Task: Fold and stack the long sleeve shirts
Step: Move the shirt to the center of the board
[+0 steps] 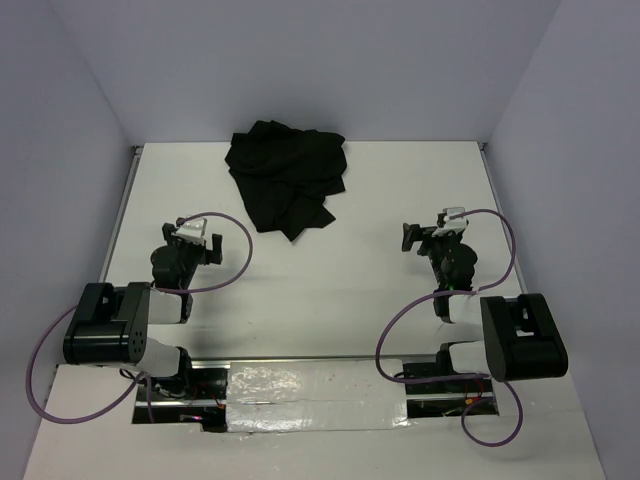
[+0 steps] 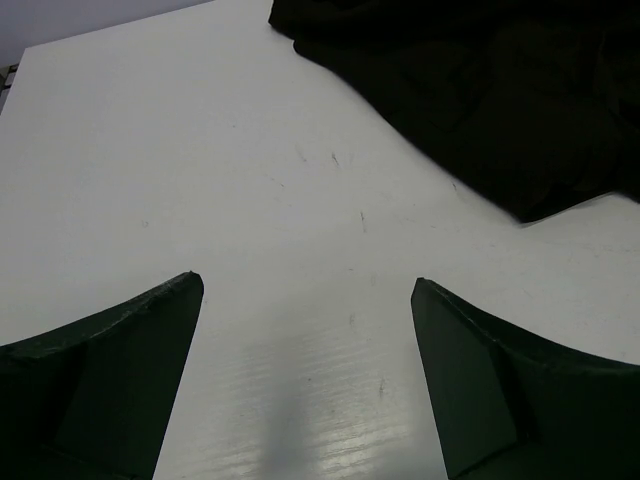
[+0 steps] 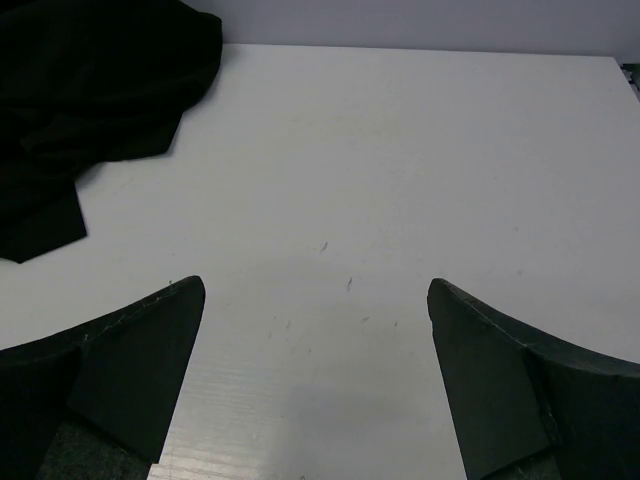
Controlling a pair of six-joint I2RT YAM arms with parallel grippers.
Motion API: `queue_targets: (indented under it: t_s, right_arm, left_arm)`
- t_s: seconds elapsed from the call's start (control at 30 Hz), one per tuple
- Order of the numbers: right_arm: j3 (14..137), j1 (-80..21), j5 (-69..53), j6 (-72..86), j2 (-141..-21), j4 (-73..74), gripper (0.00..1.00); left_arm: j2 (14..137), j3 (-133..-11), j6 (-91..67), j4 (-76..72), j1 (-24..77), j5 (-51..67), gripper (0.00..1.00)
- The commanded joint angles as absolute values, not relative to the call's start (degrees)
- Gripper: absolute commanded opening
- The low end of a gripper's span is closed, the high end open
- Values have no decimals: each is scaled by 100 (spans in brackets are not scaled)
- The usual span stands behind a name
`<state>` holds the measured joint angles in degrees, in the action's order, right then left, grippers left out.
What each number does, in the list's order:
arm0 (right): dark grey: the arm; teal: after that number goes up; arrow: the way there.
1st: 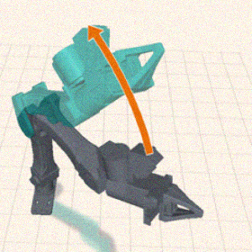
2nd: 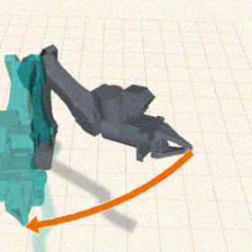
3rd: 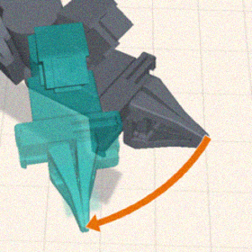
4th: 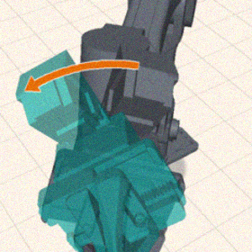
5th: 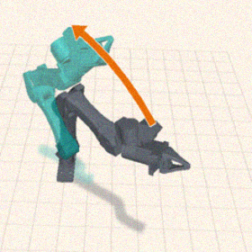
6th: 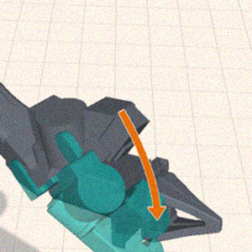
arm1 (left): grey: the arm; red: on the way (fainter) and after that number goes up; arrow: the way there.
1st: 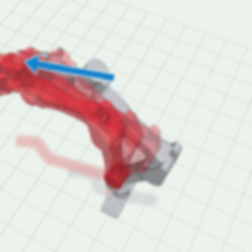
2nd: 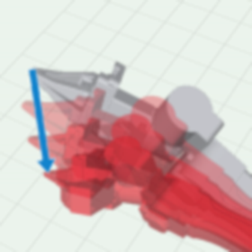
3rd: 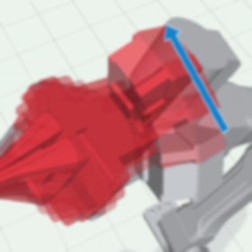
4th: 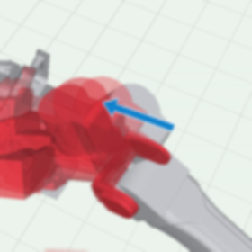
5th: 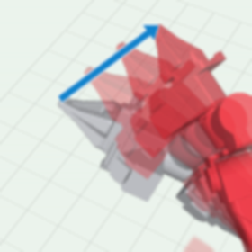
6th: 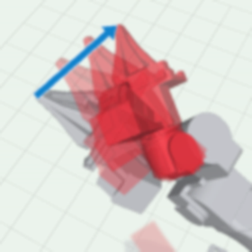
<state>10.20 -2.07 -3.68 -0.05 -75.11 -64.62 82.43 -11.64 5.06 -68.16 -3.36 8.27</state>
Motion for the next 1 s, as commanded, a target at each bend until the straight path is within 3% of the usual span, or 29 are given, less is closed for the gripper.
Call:
queue_targets:
  t_s: [0.0, 0.1, 0.17, 0.2, 0.23, 0.27, 0.3, 0.37, 0.4, 0.47, 0.53, 0.57, 0.6, 0.73, 0.97]
  right_arm:
    - [1222, -176, -316, -26, -7488, -6513, 100]
    - [1404, -158, -369, -26, -7253, -6357, 100]
    - [2026, -53, -1113, -184, -6849, -4351, 96]
    - [2900, -61, -1560, -124, -6664, -3672, 78]
    - [3353, 200, -2139, -27, -6662, -2612, 33]
    - [3845, 202, -2814, 365, -6740, -2158, 16]
    - [4859, 141, -2847, 665, -7089, -1779, 15]
    - [5927, -200, -2421, 1123, -7600, -602, 16]
    - [6872, -742, -1956, 1325, -8142, -258, 36]
    - [7669, -1350, -971, 1354, -8689, 525, 53]
    - [8610, -1967, -222, 1379, -9420, 1156, 62]
    - [8857, -2064, -63, 1519, -9622, 1343, 63]
    - [9086, -2118, -53, 1660, -9859, 1440, 63]
    - [8667, -2250, -343, 2275, -9835, 968, 68]
    - [7939, -2540, -27, 1855, -9502, 1388, 68]
  left_arm:
    - [8279, -1222, 378, -7225, -378, 1028, 99]
    - [8010, -1152, 509, -7235, -352, 1151, 99]
    - [7430, -1535, 413, -5801, -255, 896, 99]
    - [6957, -1973, 422, -4757, -246, 931, 99]
    - [6935, -3178, 518, -3624, -220, 1088, 99]
    - [7030, -3825, 710, -1568, -211, 1273, 99]
    - [7458, -4493, 842, -677, -202, 1440, 99]
    - [8047, -6191, 731, 888, -438, 2139, 84]
    - [8773, -7249, 329, 2210, -683, 2406, 71]
    - [9628, -8309, 63, 3361, -808, 3072, 67]
    - [10641, -9463, -333, 4349, -783, 3251, 84]
    - [10800, -9579, -438, 4316, -713, 3400, 95]
    - [10941, -9667, -492, 4168, -616, 3340, 99]
    - [11415, -10018, -571, 3245, -44, 2488, 99]
    - [12804, -10776, -633, 3244, 456, 2084, 99]
